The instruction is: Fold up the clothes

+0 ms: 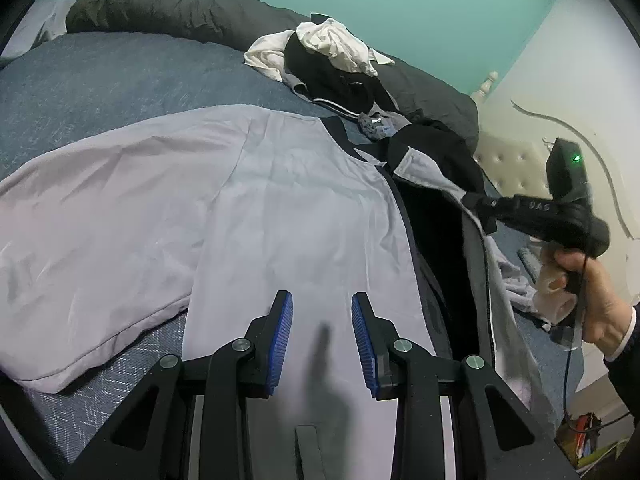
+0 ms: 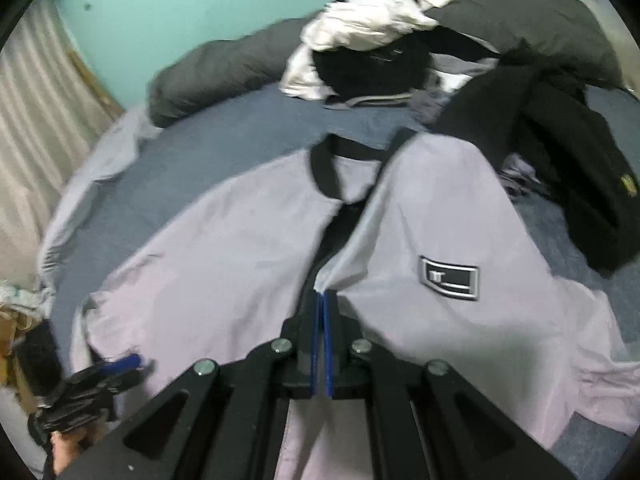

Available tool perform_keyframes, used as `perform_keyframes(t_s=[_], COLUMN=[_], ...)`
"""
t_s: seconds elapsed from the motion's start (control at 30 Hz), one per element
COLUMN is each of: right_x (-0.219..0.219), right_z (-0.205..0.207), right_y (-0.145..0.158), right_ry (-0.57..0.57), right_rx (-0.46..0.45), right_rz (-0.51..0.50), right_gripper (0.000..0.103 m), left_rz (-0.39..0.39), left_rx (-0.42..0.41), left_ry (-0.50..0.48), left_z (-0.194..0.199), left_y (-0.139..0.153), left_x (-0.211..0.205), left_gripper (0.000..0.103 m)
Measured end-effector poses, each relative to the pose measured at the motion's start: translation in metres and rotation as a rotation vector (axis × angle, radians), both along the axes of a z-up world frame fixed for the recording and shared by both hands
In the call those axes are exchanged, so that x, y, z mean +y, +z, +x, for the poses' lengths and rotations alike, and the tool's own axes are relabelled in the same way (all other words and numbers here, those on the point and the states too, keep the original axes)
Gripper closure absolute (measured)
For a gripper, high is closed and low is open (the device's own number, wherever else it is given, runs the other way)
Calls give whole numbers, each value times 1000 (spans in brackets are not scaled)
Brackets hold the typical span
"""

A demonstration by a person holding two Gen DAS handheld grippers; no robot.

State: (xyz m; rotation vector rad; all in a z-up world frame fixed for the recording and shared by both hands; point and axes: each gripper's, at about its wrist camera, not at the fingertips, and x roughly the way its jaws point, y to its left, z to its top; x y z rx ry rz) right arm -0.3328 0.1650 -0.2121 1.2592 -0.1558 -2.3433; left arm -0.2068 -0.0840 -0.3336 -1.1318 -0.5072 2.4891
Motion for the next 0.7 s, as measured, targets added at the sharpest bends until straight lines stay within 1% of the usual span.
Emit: perform_keyframes(t_s=[0.07,0.2,0.27,0.37,0.53,0.67,0.7], right_x=[-9,-12,-14,-4,9,15,12], right_z=[-4,-11,-14,-12,-3,-3,-4], right_y=[-8,-36,-47,-39,4,26,25], right_ry=[17,0,-9,-32,-2,11,15], right_rx=[-25,-119,-138,-99,-6,38,28], right_rz=[20,-24,-13,-92,-181,-234,-222], right_gripper=[101,101,101,101,101,101,101], left_rz=[10,12,15,16,21,19,19], left_rx=[-2,0,-4,-7,-11,-5,-4], left_ry=[-2,0,3,4,1,4,4], left_z=[0,1,1,1,1,2,2], left_y=[0,0,-1,-2,-2,-1,0], left_x=[0,-2,-3,-5,-5,-5,-6], left_gripper=[70,69,69,69,69,69,69])
